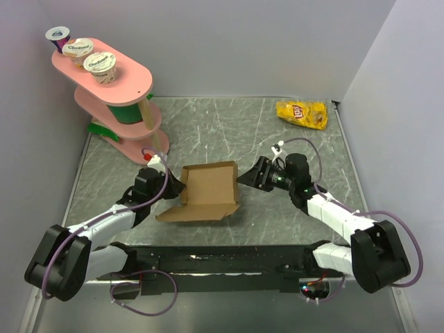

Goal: Fold the paper box

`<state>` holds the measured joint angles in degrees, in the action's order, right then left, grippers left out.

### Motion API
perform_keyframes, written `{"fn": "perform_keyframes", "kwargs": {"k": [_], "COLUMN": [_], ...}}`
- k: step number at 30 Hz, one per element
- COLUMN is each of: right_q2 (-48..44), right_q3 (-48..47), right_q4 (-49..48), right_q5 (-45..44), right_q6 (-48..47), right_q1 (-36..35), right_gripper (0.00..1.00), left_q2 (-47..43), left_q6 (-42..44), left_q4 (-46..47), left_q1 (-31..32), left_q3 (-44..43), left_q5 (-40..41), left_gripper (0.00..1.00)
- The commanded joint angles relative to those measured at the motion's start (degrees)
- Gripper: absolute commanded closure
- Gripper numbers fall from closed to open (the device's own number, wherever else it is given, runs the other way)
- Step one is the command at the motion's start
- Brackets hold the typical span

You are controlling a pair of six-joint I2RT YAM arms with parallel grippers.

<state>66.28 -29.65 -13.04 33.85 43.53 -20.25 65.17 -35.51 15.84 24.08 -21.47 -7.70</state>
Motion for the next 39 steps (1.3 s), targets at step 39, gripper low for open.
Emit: {"fn": "perform_keyframes", "kwargs": {"k": [39], "right_q2": [21.96], "right_q3": [-10.61], "right_q4": [8.13], "right_q5": [-24.18], "right_q6": [-11.10], "right_q1": [-16.49], "right_gripper": [0.52], "left_q2": [-8.65], "left_q6": [2.99], "left_q4": [5.70], "left_q1": [15.56], "left_q3": [5.74], "left_q5": [17.80], "left_gripper": [0.99]}}
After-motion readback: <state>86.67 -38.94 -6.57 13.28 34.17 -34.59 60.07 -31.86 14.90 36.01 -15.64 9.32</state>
